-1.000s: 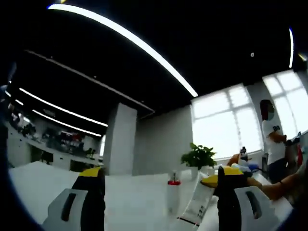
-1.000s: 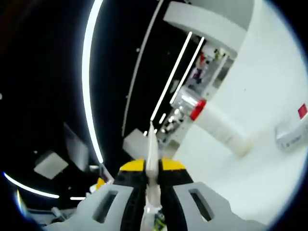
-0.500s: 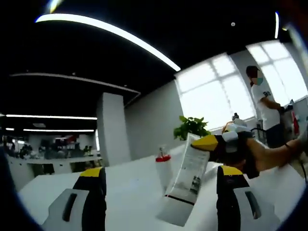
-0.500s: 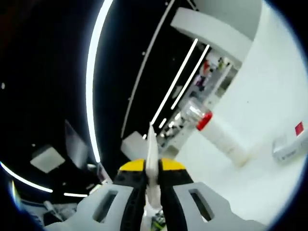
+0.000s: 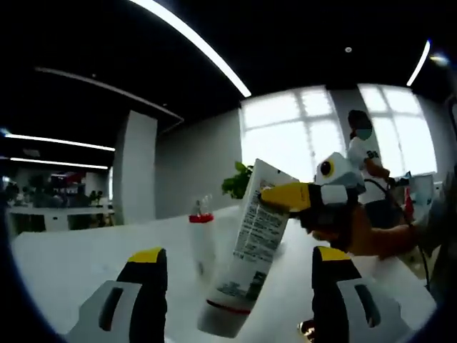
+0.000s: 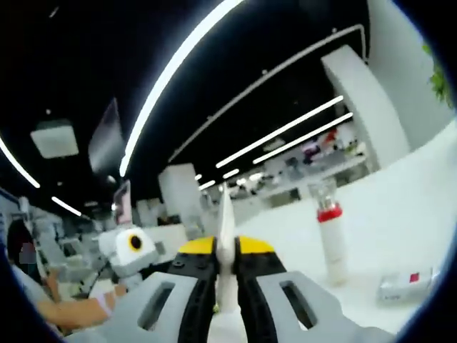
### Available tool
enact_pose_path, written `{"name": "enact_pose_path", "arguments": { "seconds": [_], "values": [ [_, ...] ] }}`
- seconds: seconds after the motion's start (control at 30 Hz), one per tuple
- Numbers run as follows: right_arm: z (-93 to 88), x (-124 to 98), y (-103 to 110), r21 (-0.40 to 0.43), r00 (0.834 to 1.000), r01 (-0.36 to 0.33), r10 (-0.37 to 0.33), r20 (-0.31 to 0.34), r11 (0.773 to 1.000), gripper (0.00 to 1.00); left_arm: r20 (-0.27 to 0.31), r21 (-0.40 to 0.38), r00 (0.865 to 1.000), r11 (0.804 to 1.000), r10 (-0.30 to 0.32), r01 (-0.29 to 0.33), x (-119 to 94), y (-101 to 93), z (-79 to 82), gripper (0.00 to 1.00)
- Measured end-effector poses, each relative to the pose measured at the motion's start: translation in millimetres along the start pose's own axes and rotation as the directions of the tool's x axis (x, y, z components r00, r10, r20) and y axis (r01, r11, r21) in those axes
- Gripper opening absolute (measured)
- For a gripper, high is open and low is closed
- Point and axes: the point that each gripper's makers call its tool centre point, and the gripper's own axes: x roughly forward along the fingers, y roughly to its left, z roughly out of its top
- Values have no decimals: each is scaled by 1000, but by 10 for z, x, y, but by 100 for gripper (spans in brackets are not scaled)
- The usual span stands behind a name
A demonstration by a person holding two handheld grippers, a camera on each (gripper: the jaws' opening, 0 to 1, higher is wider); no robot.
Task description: Arrange the skincare products in the storage area until every visible bottle or jar stands upright without overlapping.
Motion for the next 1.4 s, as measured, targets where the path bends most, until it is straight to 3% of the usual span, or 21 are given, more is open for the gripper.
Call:
{"name": "enact_pose_path", "arguments": {
  "seconds": [0.13,0.23,0.37,0.47,0.63,0.8,0.97,1.1,1.4],
  "values": [
    [-12,-12,23,-44,1000,14,-15,-21,999,7,-34,27,999,1000,-12,13,36,-72,-71,82],
    [-59,-12,40,-139,998,36,-43,-48,990,7,-81,58,997,998,-7,12,67,-103,-172,78],
    [-139,9,92,-231,995,50,-67,-68,972,7,-159,123,986,992,56,-37,66,-15,-312,68],
    [-153,8,80,-237,995,59,-76,-64,970,7,-170,123,983,991,65,-44,44,-8,-341,50],
    [-141,-4,52,-236,995,70,-85,-55,969,7,-183,86,982,996,53,-37,32,-5,-379,44],
    [-144,16,65,-240,996,61,-75,-48,969,8,-212,105,977,994,30,-8,50,-91,-440,33],
    [-140,41,96,-258,998,51,-59,-22,965,8,-233,101,972,995,37,-13,39,-66,-469,32],
    [-119,76,157,-341,1000,16,-13,13,940,10,-239,68,970,998,34,-19,16,-42,-474,32],
    [-121,70,172,-335,1000,5,1,17,942,10,-245,64,969,998,30,-14,1,-1,-480,30]
  ]
}}
